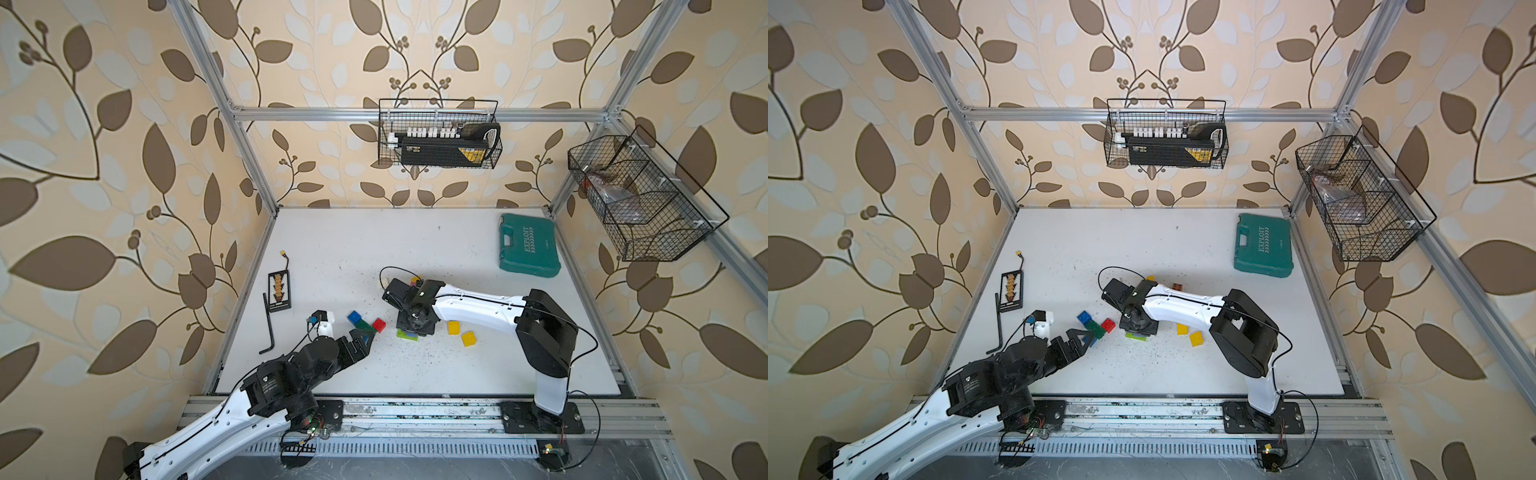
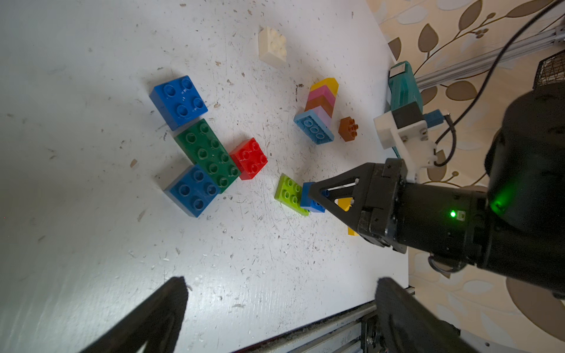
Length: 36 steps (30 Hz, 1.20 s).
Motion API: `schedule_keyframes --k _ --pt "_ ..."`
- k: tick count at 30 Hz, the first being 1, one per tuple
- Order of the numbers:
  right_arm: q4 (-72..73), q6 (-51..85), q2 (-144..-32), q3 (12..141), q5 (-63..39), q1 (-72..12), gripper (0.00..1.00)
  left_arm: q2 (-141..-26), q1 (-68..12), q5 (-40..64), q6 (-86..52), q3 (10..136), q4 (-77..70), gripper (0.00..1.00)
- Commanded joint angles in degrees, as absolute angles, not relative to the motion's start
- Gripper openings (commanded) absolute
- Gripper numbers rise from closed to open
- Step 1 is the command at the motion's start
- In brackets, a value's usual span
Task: Assemble the number 1 with lego
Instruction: Assemble the lego brick with the lego brick.
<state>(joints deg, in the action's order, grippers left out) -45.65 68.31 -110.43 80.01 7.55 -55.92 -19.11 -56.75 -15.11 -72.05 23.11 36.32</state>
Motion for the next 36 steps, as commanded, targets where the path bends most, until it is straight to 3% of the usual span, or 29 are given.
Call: schedule_keyframes --k 1,36 --pt "-45.2 68.24 -111.97 81.92 6.27 -56.26 0.11 -19.87 -57.2 -16.96 -71.19 23.36 35.51 0.99" --pt "-44.99 69.0 -113.43 78.45 7.42 -57.67 0.08 -20.24 -57.22 -17.31 -71.37 23.28 35.35 0.99"
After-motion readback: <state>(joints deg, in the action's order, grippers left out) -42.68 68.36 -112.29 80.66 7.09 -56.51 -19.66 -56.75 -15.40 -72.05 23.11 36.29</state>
